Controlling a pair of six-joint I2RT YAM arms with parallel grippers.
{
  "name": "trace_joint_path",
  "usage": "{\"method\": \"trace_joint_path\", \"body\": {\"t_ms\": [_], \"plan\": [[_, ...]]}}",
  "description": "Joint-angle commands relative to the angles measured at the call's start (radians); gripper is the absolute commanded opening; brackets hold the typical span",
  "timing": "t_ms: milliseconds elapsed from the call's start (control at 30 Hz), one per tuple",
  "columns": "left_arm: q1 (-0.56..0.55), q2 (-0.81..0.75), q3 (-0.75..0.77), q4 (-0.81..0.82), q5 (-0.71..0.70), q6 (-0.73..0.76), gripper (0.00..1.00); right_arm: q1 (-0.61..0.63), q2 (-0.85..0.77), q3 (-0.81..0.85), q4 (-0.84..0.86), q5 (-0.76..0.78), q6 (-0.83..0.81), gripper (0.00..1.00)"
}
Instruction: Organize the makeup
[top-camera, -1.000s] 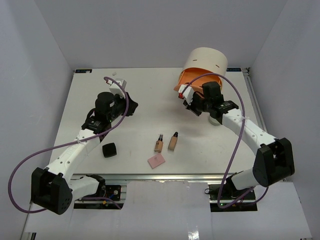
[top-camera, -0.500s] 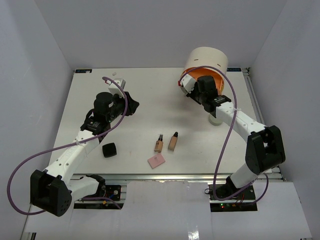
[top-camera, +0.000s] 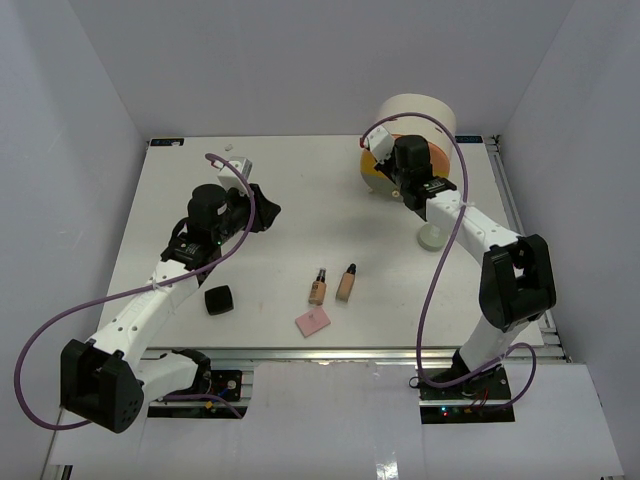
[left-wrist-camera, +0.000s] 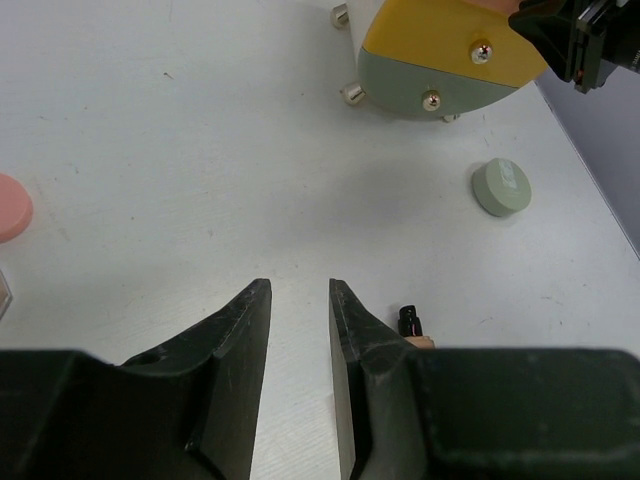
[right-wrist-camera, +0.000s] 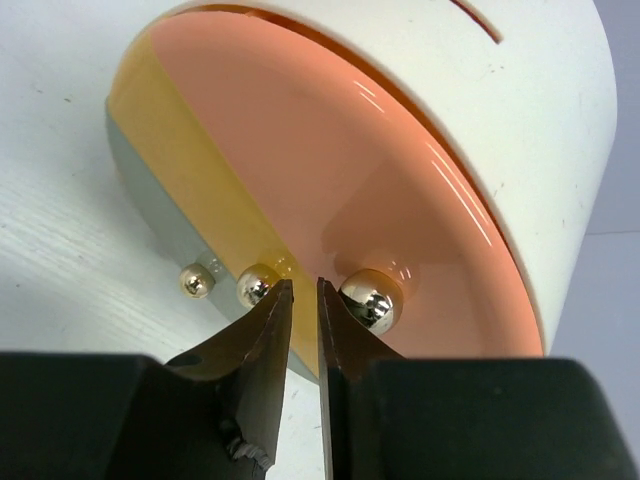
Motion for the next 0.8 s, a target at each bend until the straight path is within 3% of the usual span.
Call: {"method": "trace_joint_path", "body": {"t_ms": [0,233,333,400,467,600,700,767], "plan": [[0.002,-0.005,-0.008,0.049,0.085,-0.004,0.45,-0.029,0.000,0.062,0.085,0.051,0.008,0.28],[0.002,-0.008,-0.019,0.097,0.199,0.001,0.54,-0.037,-0.021,0.047,0.063,-0.005,0.006,0.35],[0.002,-0.017,-0.044,0.164,0.356,-0.002,0.65,-0.050,-0.139,0.050,-0.196,-0.384,0.033,0.38],[0.001,-0.007,-0.062,0.209,0.418,-0.025,0.71,-0.067,-0.206,0.010,-0.275,-0.681,0.040,0.43],[0.001,0.037,-0.085,0.312,0.493,-0.094,0.76,-0.122,-0.308,-0.060,-0.300,-0.875,0.111,0.58],[-0.019,0.213,-0.058,0.498,0.583,-0.308,0.76,-0.335,-0.415,-0.202,-0.265,-1.203,0.299,0.61],[-0.093,0.332,0.015,0.539,0.509,-0.391,0.77,-0.497,-0.457,-0.356,-0.041,-1.399,0.522,0.61],[-0.159,0.448,0.121,0.526,0.445,-0.407,0.77,-0.591,-0.489,-0.444,0.059,-1.439,0.617,0.61]]}}
